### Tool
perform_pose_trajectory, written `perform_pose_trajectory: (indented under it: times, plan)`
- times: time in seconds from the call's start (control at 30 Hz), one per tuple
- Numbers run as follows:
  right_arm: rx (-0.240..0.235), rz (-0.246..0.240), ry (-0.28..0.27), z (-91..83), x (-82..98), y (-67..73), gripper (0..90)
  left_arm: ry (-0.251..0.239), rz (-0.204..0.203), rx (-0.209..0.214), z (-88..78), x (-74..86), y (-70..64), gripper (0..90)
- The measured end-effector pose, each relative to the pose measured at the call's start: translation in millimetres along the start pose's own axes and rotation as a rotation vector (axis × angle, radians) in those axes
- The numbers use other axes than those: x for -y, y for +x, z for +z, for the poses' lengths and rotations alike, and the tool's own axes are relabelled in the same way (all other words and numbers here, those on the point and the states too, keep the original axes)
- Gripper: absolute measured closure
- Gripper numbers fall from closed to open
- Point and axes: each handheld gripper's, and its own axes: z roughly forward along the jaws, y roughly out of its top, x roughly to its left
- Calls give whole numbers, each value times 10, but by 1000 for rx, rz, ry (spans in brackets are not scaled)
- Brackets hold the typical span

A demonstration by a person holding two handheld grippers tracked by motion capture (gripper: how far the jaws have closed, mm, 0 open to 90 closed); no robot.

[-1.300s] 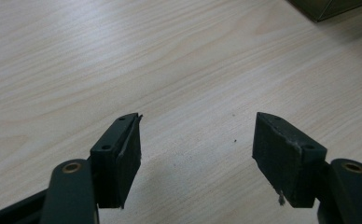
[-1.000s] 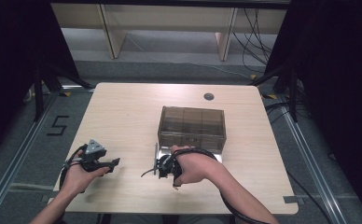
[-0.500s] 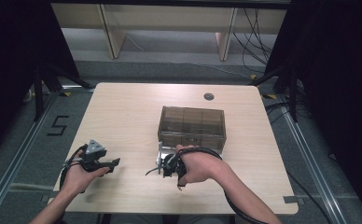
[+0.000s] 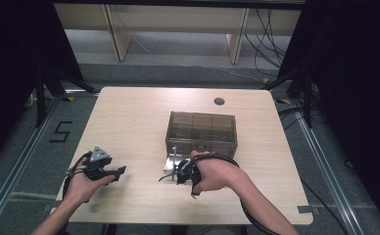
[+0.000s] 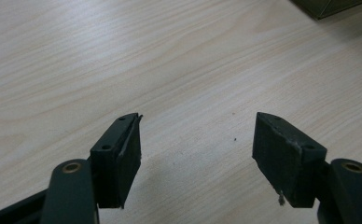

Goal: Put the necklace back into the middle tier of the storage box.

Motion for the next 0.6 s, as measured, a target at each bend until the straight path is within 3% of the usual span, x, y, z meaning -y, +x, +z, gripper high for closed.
perform_pose_trajectory:
  times: [0.03, 0.13, 0.23, 0.4, 0.47, 0.5, 0.57, 0.6]
  plan:
    - [0, 22, -2, -2, 12, 10, 877, -2, 1, 0, 1, 0, 0, 323]
    - [-16, 29, -22, 7, 43, 1, 877, -1, -5, 1, 2, 1, -4, 323]
    - [-3, 29, 0, -11, 54, -2, 877, 5, -2, -1, -3, 0, -1, 323]
    - [-19, 41, -18, 0, 90, -6, 877, 3, 0, -2, -3, 0, -1, 323]
    - [-14, 18, -3, -14, 93, -19, 877, -1, -8, 2, 2, 2, -4, 323]
    - [-20, 46, -14, -8, 114, -8, 877, -1, -1, 1, 2, 1, 0, 323]
    - [-4, 22, 4, -25, 119, -21, 877, 0, -2, 0, 2, 1, -1, 323]
    - [-6, 43, 6, -30, 128, -13, 877, 4, -2, -1, -1, 0, -2, 323]
